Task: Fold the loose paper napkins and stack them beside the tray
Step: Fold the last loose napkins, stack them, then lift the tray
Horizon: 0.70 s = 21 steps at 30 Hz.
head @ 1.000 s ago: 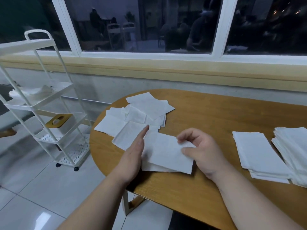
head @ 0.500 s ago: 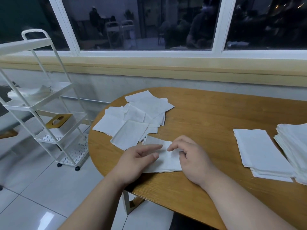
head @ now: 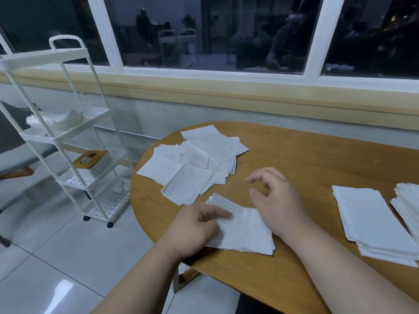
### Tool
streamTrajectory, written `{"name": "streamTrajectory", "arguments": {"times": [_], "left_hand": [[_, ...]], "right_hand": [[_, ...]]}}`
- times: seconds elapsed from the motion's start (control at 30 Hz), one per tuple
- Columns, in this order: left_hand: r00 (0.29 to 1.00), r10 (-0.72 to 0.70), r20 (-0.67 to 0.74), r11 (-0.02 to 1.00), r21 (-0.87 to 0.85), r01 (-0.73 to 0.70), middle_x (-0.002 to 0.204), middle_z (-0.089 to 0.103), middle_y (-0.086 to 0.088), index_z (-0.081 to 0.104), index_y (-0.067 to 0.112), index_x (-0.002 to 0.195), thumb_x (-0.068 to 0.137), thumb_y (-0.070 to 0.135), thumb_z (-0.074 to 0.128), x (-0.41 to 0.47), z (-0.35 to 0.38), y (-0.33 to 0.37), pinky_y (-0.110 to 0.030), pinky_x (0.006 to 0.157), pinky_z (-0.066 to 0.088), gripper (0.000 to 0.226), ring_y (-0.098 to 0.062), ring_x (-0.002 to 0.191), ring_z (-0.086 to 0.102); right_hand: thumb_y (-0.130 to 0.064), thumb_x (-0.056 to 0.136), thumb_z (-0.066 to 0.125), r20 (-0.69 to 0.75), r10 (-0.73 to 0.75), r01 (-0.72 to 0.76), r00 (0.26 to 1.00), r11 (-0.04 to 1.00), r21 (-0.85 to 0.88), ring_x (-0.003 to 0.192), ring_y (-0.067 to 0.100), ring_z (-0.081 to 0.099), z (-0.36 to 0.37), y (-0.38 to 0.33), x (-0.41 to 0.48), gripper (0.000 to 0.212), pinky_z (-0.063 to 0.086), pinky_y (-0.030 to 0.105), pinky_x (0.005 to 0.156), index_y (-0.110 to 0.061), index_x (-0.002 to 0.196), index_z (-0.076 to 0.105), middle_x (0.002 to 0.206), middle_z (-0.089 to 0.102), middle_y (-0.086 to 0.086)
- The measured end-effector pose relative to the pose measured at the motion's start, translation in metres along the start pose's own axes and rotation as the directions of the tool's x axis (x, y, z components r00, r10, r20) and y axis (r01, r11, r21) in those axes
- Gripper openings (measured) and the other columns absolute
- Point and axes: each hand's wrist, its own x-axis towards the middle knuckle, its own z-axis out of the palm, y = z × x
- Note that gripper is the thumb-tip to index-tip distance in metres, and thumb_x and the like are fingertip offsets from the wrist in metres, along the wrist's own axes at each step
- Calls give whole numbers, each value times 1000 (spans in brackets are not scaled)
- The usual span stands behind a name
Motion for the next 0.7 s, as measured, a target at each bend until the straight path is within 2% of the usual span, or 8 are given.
{"name": "streamTrajectory", "arguments": {"times": [0.13, 0.2, 0.27, 0.33, 0.4, 0.5, 0.6, 0.7], "left_hand": [[1000, -1, -30, 1000, -21, 1, 50, 51, 21, 76, 34, 101, 85, 1, 54, -2, 0, 3, -11, 50, 32, 43, 1, 47, 43], [998, -17, -67, 998, -61, 13, 48, 52, 24, 77, 27, 101, 84, -6, 51, -5, -6, 2, -8, 48, 30, 46, 4, 44, 45], [995, -35, -92, 998, -62, 29, 51, 55, 29, 78, 23, 100, 83, -11, 49, -11, -16, -3, -8, 48, 31, 47, 6, 45, 48], [992, -59, -107, 998, -40, 55, 56, 59, 28, 79, 26, 95, 82, -10, 49, -20, -29, -11, -9, 49, 32, 48, 5, 48, 49], [988, -93, -120, 994, -60, 86, 67, 68, 14, 80, 35, 88, 79, 0, 51, -30, -44, -21, -15, 54, 37, 46, -1, 53, 51], [979, -135, -153, 987, -110, 119, 82, 72, -5, 79, 40, 84, 66, 14, 46, -40, -67, -38, -29, 63, 42, 46, -24, 66, 56], [971, -164, -172, 984, -94, 149, 82, 69, -16, 78, 42, 84, 64, 16, 44, -44, -80, -45, -29, 63, 39, 47, -21, 66, 51], [968, -182, -175, 983, -60, 174, 80, 68, -16, 77, 44, 83, 63, 17, 43, -44, -85, -47, -26, 60, 37, 48, -16, 64, 50]], "right_hand": [[-18, 90, 62, 333, -35, 79, 942, 990, -120, 96, -6, 51, 23, -45, 43, 22, 39, 15, 81, -40, 93, 66, 103, 57, -21], [-20, 91, 59, 463, -61, 172, 885, 964, -202, 102, -1, 52, 42, -58, 59, 22, 41, 21, 85, -36, 103, 68, 110, 57, -20], [-19, 92, 57, 549, -60, 234, 834, 939, -252, 103, 3, 52, 58, -63, 70, 25, 40, 20, 81, -32, 110, 67, 111, 54, -20], [-20, 93, 56, 592, -36, 243, 805, 931, -273, 94, 1, 51, 72, -60, 79, 25, 37, 13, 72, -32, 113, 66, 104, 52, -23], [-22, 94, 56, 617, -21, 236, 787, 934, -269, 86, -1, 52, 87, -53, 85, 26, 36, 11, 68, -32, 115, 66, 102, 55, -23], [-21, 96, 52, 647, -9, 238, 762, 934, -267, 88, 4, 56, 112, -48, 90, 32, 41, 17, 70, -34, 123, 61, 103, 60, -18], [-17, 98, 44, 675, -3, 263, 737, 922, -283, 92, 12, 57, 133, -51, 92, 44, 47, 25, 72, -39, 135, 51, 98, 55, -14], [-18, 97, 42, 705, -3, 364, 710, 858, -363, 91, 18, 60, 146, -58, 93, 41, 53, 33, 76, -38, 131, 54, 94, 55, -12]]}}
